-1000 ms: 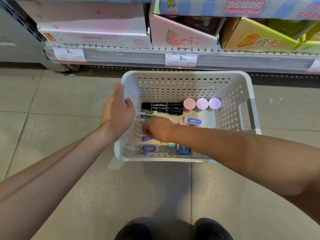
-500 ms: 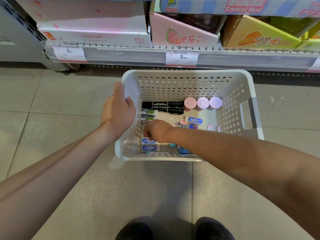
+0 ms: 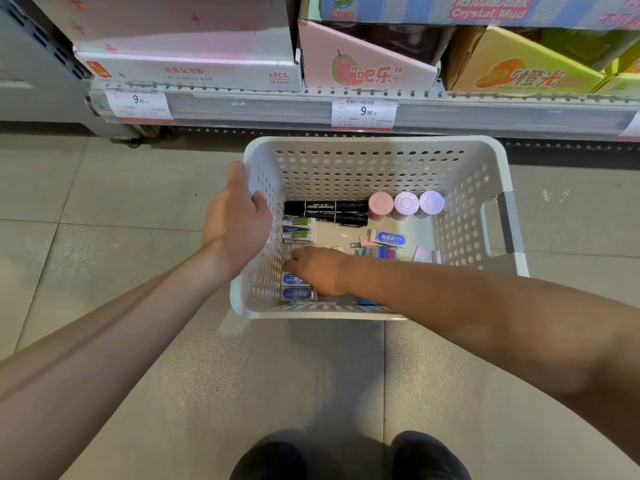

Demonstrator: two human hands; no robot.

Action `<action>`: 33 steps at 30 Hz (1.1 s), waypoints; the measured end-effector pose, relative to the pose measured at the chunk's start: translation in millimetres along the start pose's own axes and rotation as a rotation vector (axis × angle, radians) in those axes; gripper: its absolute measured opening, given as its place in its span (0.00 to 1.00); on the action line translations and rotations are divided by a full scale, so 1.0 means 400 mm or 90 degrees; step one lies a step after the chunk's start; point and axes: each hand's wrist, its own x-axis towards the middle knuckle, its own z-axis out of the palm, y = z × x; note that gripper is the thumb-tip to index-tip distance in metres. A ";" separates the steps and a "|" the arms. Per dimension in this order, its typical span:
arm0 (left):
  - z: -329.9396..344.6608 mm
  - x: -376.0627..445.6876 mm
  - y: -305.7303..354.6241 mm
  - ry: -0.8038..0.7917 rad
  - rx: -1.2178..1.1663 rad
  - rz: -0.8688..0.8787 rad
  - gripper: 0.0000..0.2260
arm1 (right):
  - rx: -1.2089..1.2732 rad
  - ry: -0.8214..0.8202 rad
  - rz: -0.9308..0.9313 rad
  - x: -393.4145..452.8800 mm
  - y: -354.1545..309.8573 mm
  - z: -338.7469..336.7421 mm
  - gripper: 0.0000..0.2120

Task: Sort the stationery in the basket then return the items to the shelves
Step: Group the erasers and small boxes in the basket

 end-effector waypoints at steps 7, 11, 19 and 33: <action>0.004 -0.001 -0.004 0.000 0.008 0.009 0.05 | 0.036 0.011 0.007 -0.014 0.002 -0.002 0.25; 0.001 0.001 -0.001 0.001 0.007 0.008 0.04 | 0.002 0.035 0.009 -0.028 0.000 -0.029 0.23; 0.001 -0.002 -0.001 0.004 0.018 -0.003 0.09 | 0.220 -0.089 0.085 -0.098 -0.007 -0.040 0.05; 0.002 -0.003 0.003 0.006 0.009 0.001 0.04 | 0.343 -0.198 0.110 -0.093 0.033 0.002 0.13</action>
